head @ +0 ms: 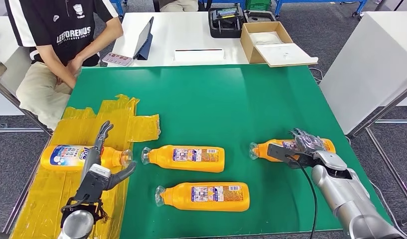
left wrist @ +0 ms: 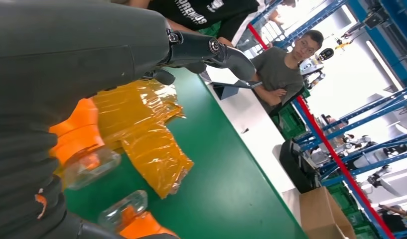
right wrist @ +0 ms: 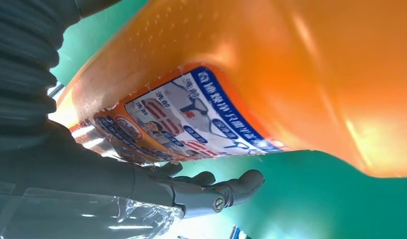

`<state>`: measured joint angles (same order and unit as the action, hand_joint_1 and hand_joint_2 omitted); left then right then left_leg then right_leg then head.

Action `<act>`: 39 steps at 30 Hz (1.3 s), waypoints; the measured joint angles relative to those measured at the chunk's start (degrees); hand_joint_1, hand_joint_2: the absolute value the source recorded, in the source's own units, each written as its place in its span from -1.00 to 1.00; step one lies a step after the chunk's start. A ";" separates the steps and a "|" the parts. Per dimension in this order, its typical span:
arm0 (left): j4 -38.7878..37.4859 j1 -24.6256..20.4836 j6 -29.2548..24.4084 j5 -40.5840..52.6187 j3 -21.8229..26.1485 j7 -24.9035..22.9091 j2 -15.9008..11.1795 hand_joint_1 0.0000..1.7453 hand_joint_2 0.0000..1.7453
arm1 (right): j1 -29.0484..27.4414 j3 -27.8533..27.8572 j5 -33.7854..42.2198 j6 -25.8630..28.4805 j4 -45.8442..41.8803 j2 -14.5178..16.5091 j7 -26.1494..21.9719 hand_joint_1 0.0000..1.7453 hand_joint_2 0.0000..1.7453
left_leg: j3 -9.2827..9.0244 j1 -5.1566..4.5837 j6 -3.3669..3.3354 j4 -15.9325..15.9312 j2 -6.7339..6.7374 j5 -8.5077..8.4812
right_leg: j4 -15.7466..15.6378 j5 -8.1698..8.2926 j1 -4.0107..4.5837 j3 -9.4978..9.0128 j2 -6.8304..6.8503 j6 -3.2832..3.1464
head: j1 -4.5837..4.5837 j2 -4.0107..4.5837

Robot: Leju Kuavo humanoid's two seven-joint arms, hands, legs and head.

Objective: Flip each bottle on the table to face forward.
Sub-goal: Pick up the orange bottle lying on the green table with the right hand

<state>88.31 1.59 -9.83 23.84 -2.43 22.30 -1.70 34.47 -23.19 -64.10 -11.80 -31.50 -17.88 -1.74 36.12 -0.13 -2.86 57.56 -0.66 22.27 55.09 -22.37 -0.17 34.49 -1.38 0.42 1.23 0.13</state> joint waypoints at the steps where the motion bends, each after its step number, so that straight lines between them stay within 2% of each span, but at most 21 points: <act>1: -0.07 -0.21 0.10 0.08 0.00 -0.02 0.11 -1.00 1.00 | 0.02 0.00 0.00 0.05 0.10 -0.12 -0.05 -0.82 1.00 | 0.00 -0.01 0.00 0.00 0.00 0.00 | 0.00 0.00 0.00 0.00 0.00 0.00 | 0.01 0.00; 4: -0.53 -0.64 0.27 0.15 -0.01 0.12 0.34 -1.00 1.00 | -0.09 0.00 0.07 0.60 0.30 -0.72 -0.73 0.66 1.00 | -0.01 -0.03 -0.02 0.00 0.00 -0.01 | 0.00 0.00 0.00 0.00 0.00 0.00 | 0.01 0.00; 5: -0.71 -0.69 0.27 0.16 -0.01 0.26 0.39 -1.00 1.00 | -0.21 0.00 0.14 0.88 0.32 -0.96 -1.11 0.98 1.00 | -0.01 -0.04 -0.02 0.00 0.00 0.00 | 0.00 0.00 -0.01 0.00 0.00 0.00 | 0.01 0.00; 11: -1.44 -0.71 0.17 -0.16 -0.02 1.14 0.55 -1.00 1.00 | -1.07 0.00 0.59 2.26 0.33 -2.11 -2.59 1.00 1.00 | 0.01 -0.06 -0.04 0.00 0.01 0.00 | 0.00 0.01 -0.02 0.01 0.00 0.02 | 0.01 0.00; 21: -1.93 -0.67 -0.03 -0.37 -0.02 1.49 0.81 -1.00 1.00 | -2.12 0.38 0.81 3.91 -0.44 -2.19 -1.75 1.00 1.00 | 0.01 -0.03 -0.04 0.00 0.01 0.01 | 0.00 0.01 0.00 0.01 0.00 0.02 | 0.01 0.00; 25: -1.85 -0.24 -0.44 -0.37 0.01 1.54 0.92 -1.00 1.00 | -3.12 1.00 0.52 7.23 -1.38 -1.84 -1.16 1.00 1.00 | 0.08 -0.01 -0.03 -0.01 0.01 0.01 | 0.01 0.01 0.00 0.01 0.00 0.02 | 0.01 0.00; 30: -0.91 1.57 -0.46 -0.28 0.41 1.68 1.26 -1.00 1.00 | -6.54 3.44 1.39 15.00 -5.39 0.55 -0.46 1.00 1.00 | 0.24 0.02 -0.02 -0.01 0.04 0.01 | 0.02 0.02 -0.02 0.15 -0.01 0.01 | 0.01 0.00; 36: -0.27 2.69 -0.40 -0.05 1.15 1.89 1.58 -1.00 1.00 | -11.24 6.09 3.82 18.11 -13.19 3.35 -0.67 1.00 1.00 | 0.49 0.13 0.00 -0.01 -0.03 -0.04 | 0.04 0.02 -0.01 0.33 0.04 -0.01 | 0.01 0.00; 39: 0.20 3.40 -0.81 -0.03 1.31 1.94 1.51 -1.00 1.00 | -14.84 8.19 7.23 22.91 -19.97 5.72 -1.74 1.00 1.00 | 0.55 0.21 0.06 -0.02 0.01 0.00 | 0.05 0.01 0.00 0.36 0.02 -0.02 | 0.00 0.00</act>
<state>88.50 4.99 -10.64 23.80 -1.11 24.24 -0.19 19.63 -15.00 -56.86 11.12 -51.46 -12.16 -3.47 36.67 0.09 -2.80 57.55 -0.66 22.27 55.15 -22.36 -0.18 34.84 -1.35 0.40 1.24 0.13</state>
